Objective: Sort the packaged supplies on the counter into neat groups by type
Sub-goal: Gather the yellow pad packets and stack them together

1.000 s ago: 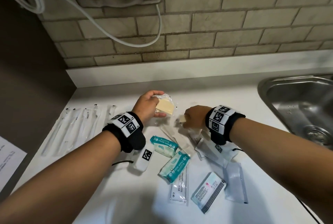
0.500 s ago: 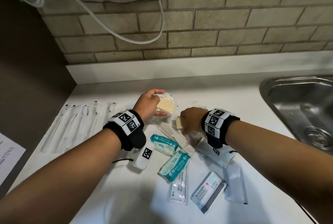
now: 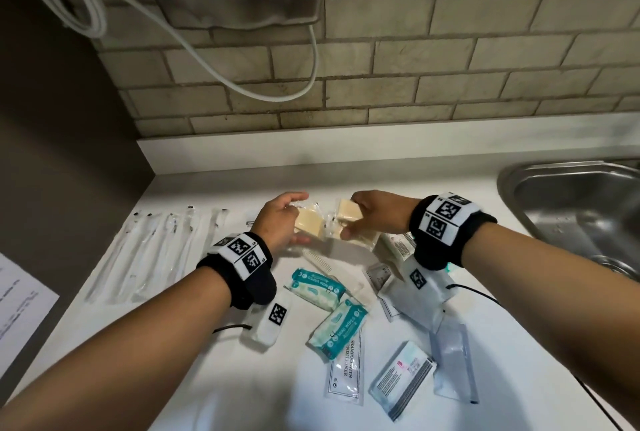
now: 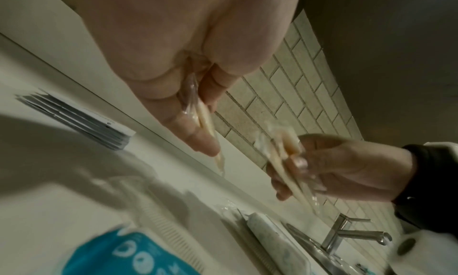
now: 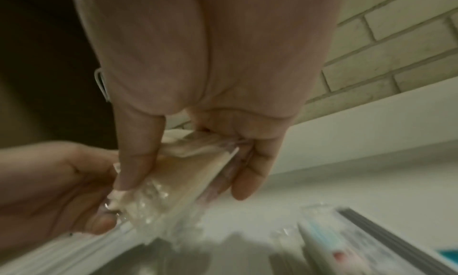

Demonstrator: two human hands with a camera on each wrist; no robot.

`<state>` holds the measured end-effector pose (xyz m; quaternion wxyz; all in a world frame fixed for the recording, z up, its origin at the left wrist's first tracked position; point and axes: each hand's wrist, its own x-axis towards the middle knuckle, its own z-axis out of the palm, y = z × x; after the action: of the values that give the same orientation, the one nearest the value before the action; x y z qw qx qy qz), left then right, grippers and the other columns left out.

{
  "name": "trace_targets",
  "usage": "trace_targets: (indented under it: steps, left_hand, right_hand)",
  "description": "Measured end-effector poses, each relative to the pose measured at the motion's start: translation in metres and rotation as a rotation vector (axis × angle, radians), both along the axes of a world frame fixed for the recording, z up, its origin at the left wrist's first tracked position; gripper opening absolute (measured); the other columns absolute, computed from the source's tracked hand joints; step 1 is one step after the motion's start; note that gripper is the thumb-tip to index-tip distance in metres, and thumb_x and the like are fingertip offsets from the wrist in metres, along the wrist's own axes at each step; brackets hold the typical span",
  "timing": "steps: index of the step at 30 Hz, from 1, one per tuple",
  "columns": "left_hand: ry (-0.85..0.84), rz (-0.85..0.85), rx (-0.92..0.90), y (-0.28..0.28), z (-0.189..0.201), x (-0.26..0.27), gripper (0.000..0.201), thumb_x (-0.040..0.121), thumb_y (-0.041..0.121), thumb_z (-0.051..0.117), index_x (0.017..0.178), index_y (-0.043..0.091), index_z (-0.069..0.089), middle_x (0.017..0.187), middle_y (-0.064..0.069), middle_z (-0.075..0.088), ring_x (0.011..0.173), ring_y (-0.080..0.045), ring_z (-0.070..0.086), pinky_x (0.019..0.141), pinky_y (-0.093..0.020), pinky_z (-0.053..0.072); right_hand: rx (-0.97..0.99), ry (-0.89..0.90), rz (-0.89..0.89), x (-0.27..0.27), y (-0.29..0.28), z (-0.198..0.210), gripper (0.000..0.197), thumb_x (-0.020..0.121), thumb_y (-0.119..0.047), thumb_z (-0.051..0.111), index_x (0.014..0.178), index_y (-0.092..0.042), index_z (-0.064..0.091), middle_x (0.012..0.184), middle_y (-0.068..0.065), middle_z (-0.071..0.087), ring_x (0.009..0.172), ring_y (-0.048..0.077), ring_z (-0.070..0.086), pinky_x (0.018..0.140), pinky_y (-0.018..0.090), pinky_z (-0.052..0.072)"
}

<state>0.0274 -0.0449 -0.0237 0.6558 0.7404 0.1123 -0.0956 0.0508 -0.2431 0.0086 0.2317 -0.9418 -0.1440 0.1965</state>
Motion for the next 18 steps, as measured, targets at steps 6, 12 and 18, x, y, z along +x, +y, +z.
trace_targets:
  steps: [6, 12, 18]
  left_hand:
    - [-0.028, -0.080, -0.251, -0.006, 0.008, -0.020, 0.028, 0.100, 0.012, 0.039, 0.109, 0.012, 0.066, 0.107, -0.023, 0.066, 0.075, -0.032, 0.068, 0.058, -0.035, 0.060]
    - [-0.027, -0.184, -0.256, 0.018, 0.005, -0.034, 0.036, 0.093, 0.038, 0.060, 0.111, 0.007, 0.063, 0.102, -0.019, 0.066, 0.083, -0.034, 0.068, 0.063, -0.034, 0.058]
    - [-0.103, -0.144, -0.166, 0.060, 0.002, -0.047, 0.039, 0.092, -0.002, 0.058, 0.127, 0.014, 0.052, 0.120, -0.020, 0.060, 0.089, -0.027, 0.066, 0.064, -0.030, 0.061]
  right_hand:
    - [0.062, -0.145, 0.070, -0.017, 0.030, 0.012, 0.050, 0.079, -0.027, 0.077, 0.114, -0.009, 0.047, 0.088, 0.002, 0.060, 0.076, 0.018, 0.057, 0.064, 0.029, 0.045]
    - [0.039, -0.303, 0.137, -0.035, 0.063, 0.002, 0.056, 0.079, -0.030, 0.076, 0.118, -0.003, 0.047, 0.104, 0.007, 0.047, 0.088, 0.019, 0.046, 0.072, 0.027, 0.036]
    - [0.047, -0.316, 0.123, -0.051, 0.089, -0.009, 0.081, 0.069, -0.051, 0.077, 0.131, -0.014, 0.039, 0.122, 0.004, 0.046, 0.107, 0.020, 0.044, 0.090, 0.035, 0.045]
